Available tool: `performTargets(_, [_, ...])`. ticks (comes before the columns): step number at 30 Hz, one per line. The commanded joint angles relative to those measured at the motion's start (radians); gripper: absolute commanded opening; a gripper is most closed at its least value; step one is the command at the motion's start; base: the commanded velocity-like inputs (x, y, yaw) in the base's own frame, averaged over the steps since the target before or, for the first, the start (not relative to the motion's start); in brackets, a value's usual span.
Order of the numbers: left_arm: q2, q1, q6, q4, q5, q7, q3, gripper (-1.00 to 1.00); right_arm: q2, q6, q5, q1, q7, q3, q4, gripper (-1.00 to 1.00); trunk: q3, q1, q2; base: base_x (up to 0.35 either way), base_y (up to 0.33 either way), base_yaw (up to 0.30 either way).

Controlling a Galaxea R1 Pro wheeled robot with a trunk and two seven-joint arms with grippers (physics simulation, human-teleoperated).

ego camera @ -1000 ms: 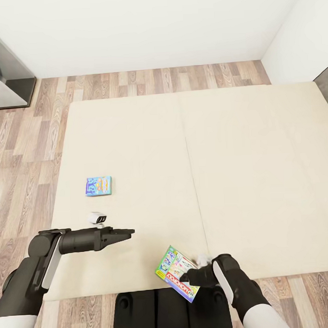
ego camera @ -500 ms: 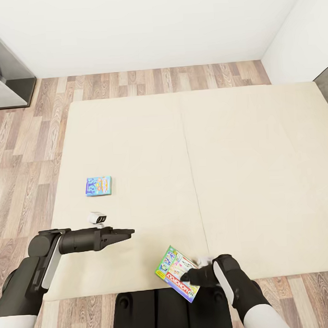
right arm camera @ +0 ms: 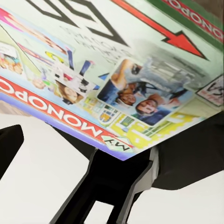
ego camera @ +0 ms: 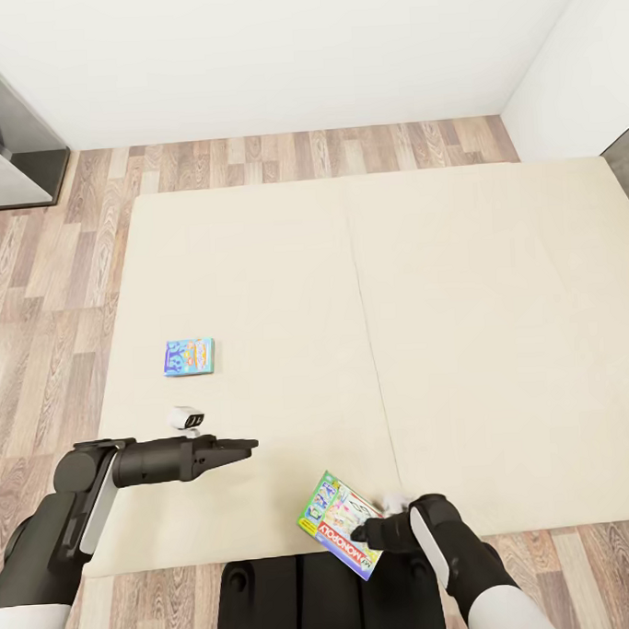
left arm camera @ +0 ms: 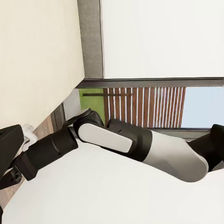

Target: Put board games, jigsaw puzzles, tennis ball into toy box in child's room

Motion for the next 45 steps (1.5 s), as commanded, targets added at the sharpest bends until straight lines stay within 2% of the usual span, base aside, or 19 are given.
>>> performTargets(1, [0.000,0.000,0.011,0.000,0.000,-0.003,0.000,1.00,0.000,0.001,-0.006,0.000,-0.002,-0.003,0.000,1.00,-0.001,0.001,-0.002,0.000,0.000,0.000])
performTargets(6, [0.000,0.000,0.011,0.000,0.000,-0.003,0.000,1.00,-0.008,-0.031,-0.006,-0.002,-0.004,-0.004,0.004,1.00,-0.001,0.001,-0.002,0.000,0.000,0.000])
performTargets(19, [-0.001,0.000,0.011,0.000,0.002,-0.003,0.000,1.00,-0.011,-0.054,-0.005,-0.006,-0.013,-0.004,0.008,1.00,-0.001,0.001,-0.002,0.000,0.000,0.000])
performTargets(28, [0.001,0.000,0.010,0.000,0.002,-0.003,0.001,1.00,-0.003,-0.076,0.000,-0.005,-0.016,0.003,0.008,1.00,-0.001,0.001,-0.002,0.000,0.000,0.000])
performTargets(35, [0.001,0.000,0.011,0.000,0.002,-0.003,0.001,1.00,0.004,-0.123,-0.001,-0.005,-0.014,0.005,0.010,1.00,-0.001,0.001,-0.002,0.000,0.000,0.000])
performTargets(45, [0.001,0.000,0.011,0.000,0.002,-0.005,0.001,1.00,0.007,-0.119,-0.010,-0.005,-0.009,0.003,0.006,1.00,-0.001,0.001,-0.002,0.000,0.000,0.000])
